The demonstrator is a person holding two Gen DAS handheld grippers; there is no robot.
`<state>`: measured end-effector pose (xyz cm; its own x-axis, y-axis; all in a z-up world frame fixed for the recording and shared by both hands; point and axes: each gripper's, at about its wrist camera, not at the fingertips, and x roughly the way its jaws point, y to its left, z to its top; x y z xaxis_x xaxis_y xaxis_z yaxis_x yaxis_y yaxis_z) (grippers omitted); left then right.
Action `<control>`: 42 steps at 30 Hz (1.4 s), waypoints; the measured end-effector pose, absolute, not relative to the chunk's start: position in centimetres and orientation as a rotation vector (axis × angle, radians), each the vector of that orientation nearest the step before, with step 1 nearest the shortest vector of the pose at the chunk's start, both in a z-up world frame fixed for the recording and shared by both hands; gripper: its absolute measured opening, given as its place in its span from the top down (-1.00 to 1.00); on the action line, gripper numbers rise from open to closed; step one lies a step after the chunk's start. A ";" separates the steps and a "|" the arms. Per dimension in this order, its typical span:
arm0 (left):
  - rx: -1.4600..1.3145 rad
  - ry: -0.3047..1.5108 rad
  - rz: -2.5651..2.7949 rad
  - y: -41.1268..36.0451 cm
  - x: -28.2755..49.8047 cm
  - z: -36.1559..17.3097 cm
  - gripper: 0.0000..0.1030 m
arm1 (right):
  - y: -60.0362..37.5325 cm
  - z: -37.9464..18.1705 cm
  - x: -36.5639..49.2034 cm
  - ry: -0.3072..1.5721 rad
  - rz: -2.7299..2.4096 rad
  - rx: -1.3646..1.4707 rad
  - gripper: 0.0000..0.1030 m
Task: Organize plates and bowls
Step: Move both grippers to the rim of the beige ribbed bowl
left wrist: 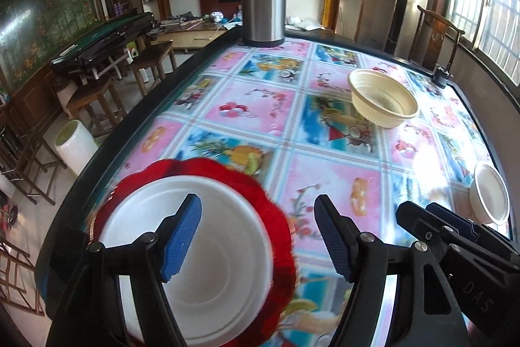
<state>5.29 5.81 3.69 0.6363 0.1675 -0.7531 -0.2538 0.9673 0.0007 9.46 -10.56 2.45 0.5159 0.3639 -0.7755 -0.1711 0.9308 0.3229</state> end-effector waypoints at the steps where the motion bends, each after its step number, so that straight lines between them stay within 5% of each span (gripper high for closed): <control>1: -0.105 0.849 0.239 5.4 5.7 3.7 -0.40 | -11.0 2.6 9.6 0.973 0.311 0.214 0.16; 42: -0.130 1.004 0.156 -1.0 26.4 2.1 -0.40 | -21.8 0.4 28.5 0.992 0.114 0.384 0.16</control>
